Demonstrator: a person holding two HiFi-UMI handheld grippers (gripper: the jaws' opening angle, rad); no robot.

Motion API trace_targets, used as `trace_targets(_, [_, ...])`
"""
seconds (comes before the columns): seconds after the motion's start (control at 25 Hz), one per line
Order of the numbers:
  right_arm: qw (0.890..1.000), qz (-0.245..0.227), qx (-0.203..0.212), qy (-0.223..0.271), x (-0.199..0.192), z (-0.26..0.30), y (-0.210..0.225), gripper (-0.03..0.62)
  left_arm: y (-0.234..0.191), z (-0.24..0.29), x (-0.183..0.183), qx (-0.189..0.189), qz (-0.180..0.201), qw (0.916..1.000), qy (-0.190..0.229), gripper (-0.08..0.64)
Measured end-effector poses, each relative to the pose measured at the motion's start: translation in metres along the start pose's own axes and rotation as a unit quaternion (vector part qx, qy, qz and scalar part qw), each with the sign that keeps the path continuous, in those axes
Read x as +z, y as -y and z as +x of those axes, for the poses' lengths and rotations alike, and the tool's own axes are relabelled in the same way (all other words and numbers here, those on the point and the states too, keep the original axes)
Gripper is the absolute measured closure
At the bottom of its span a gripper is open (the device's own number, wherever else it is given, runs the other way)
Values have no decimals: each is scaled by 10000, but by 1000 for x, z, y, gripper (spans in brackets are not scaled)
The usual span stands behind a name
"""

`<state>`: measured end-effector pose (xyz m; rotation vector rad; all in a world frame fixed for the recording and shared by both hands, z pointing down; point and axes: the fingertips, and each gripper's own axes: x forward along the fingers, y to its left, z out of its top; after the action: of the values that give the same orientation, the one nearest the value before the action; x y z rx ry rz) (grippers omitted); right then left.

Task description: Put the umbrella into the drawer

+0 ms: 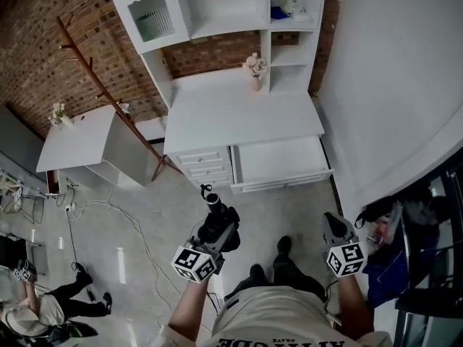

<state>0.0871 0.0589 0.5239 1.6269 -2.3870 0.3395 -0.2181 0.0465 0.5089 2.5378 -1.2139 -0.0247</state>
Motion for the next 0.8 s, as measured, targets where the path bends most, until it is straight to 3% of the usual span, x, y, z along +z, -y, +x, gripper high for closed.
trace_targets(0.8, [9971, -52, 753, 58, 49, 123, 88, 557, -15, 115, 24, 468, -18, 9989, -27, 336])
